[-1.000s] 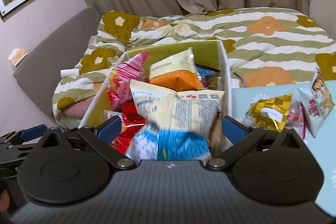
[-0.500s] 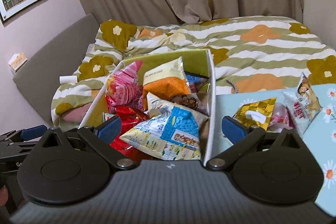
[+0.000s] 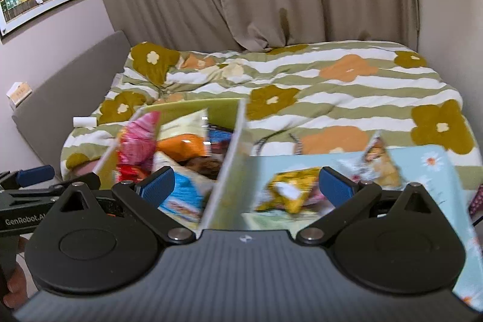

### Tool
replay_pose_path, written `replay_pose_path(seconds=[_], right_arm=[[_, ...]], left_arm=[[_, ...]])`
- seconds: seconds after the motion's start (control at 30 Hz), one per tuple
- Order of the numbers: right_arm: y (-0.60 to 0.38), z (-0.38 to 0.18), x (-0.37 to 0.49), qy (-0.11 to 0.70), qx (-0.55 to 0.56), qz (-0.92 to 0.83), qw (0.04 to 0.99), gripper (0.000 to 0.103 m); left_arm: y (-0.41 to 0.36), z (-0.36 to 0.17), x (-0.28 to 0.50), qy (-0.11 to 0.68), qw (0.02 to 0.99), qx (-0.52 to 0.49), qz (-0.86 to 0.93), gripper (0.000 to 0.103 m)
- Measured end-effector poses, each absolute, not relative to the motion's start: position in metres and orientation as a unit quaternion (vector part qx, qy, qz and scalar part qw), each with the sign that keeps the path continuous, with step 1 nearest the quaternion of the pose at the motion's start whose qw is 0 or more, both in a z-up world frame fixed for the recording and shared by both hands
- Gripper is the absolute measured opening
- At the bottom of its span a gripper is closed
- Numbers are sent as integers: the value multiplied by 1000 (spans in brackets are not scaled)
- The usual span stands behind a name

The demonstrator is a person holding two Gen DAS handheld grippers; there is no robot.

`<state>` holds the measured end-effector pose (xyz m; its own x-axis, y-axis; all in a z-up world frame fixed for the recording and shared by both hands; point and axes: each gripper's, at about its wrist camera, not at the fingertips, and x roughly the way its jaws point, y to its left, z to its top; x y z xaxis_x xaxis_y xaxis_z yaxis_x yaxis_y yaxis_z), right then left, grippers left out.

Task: Organize snacks
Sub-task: 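Grasp green-white bag with left gripper while right gripper grasps potato chip bag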

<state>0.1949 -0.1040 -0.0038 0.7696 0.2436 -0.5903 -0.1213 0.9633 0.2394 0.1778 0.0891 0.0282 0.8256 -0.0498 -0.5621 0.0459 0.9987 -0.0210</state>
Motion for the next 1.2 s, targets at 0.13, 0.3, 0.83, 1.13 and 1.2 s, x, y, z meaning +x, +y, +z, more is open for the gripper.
replay_pose_path(seconds=[0.13,0.3,0.83,1.13,1.2], right_arm=[[-153,-6,205,331,92,90,935,103],[-203,-18,226,341,63,96,933,103],[-278,-111,328,421,15,212,882,103],[-272,-148,364,454,0,270,849,103],[-271,-154,370,460,-4,277,844,103]], left_arm=[[39,25,188,300,953,2,-39,103],[-15,10,204,323,945,10,-45,103],[-112,-89,257,434,861,244,-99,103],[-118,-138,275,507,801,291,-125,103],[-116,-144,276,516,799,284,-124,100]])
